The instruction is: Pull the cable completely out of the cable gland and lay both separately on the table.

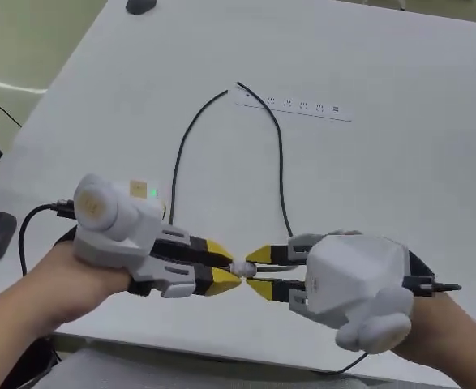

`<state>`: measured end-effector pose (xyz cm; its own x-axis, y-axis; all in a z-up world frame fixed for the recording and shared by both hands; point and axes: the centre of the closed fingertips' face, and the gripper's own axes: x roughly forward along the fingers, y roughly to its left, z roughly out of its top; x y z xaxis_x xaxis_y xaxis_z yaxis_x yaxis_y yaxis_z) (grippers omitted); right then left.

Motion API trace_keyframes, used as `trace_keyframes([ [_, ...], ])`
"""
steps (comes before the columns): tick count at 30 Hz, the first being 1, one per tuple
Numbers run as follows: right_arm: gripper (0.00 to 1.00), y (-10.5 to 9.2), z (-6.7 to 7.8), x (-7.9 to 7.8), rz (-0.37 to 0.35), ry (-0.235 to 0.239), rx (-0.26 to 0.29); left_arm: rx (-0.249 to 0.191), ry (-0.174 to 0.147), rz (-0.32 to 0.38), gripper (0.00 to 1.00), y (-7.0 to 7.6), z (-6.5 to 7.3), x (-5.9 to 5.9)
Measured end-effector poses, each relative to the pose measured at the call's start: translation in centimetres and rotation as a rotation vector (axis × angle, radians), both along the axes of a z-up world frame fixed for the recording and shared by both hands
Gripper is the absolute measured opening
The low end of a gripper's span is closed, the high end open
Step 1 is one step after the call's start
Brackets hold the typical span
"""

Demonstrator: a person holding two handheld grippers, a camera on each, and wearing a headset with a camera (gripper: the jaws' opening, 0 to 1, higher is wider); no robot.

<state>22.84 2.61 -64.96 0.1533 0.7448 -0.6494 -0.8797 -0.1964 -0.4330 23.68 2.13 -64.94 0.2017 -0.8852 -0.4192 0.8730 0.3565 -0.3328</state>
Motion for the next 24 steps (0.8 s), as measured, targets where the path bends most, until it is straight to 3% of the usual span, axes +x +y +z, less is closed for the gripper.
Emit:
trace_keyframes([
  [8, 0.08, 0.1, 0.4, 0.6, -0.019, 0.013, 0.013, -0.015, -0.003, 0.016, 0.15, 0.1, 0.3, 0.3],
  [19, 0.09, 0.2, 0.8, 0.8, -0.068, 0.089, 0.045, -0.009, -0.023, 0.006, 0.15, 0.0, 0.4, 0.6],
  [22, 0.14, 0.1, 0.7, 1.1, -0.12, 0.135, 0.055, -0.003, -0.031, 0.002, 0.15, -0.1, 0.4, 0.5],
  [24, 0.17, 0.0, 0.8, 1.3, -0.136, 0.141, 0.059, 0.0, -0.037, 0.002, 0.15, -0.1, 0.4, 0.5],
])
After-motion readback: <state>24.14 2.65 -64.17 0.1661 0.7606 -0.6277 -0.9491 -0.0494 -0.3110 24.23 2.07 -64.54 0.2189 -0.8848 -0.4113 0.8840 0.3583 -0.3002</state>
